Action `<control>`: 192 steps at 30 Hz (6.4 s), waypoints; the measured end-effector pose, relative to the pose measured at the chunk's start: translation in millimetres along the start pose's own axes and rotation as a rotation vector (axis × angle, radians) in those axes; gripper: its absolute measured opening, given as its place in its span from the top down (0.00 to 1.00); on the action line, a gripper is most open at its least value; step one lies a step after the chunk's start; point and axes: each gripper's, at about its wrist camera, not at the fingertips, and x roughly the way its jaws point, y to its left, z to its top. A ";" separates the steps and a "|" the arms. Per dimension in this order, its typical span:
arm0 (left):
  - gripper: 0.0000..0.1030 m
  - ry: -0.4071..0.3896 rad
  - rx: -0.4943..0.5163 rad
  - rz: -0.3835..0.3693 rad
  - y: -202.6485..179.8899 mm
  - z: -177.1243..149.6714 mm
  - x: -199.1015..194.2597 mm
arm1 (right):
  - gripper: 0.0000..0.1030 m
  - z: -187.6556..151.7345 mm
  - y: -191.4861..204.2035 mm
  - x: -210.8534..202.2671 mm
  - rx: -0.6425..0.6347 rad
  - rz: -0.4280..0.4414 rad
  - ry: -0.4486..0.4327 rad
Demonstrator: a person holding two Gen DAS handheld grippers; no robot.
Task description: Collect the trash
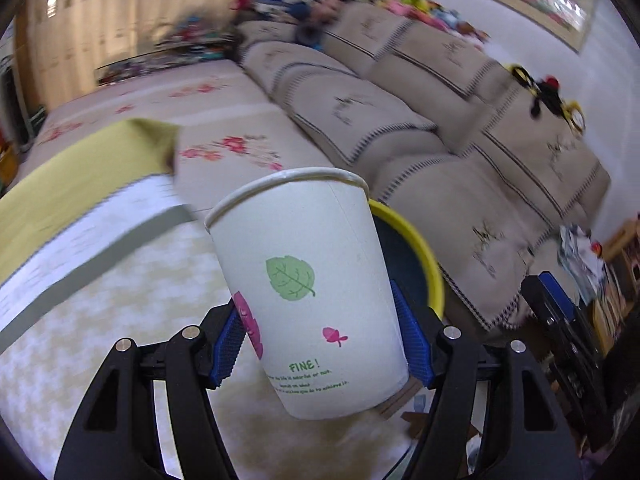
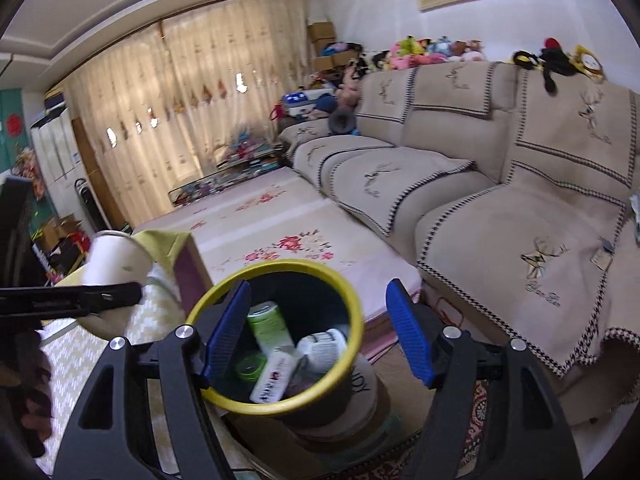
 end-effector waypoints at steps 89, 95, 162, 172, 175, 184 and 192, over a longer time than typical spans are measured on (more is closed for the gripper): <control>0.05 -0.603 -0.288 0.643 85.0 -282.1 -361.0 | 0.07 -44.9 122.5 -134.1 -0.307 0.352 -0.003; 0.05 -0.606 -0.298 0.643 89.6 -285.4 -361.9 | 0.07 -46.0 124.9 -134.4 -0.311 0.353 -0.001; 0.05 -0.537 -0.308 0.622 105.7 -282.4 -338.0 | 0.07 -56.1 130.1 -119.1 -0.308 0.362 0.050; 0.05 -0.531 -0.312 0.622 106.7 -281.1 -335.9 | 0.07 -56.9 130.5 -117.7 -0.309 0.360 0.053; 0.05 -0.520 -0.322 0.623 108.5 -281.1 -334.0 | 0.07 -56.9 130.5 -117.7 -0.308 0.360 0.053; 0.05 -0.527 -0.323 0.621 111.1 -282.8 -333.0 | 0.07 -58.1 130.0 -115.2 -0.306 0.364 0.058; 0.05 -0.488 -0.375 0.620 133.8 -275.6 -325.4 | 0.07 -59.9 140.7 -95.9 -0.318 0.401 0.108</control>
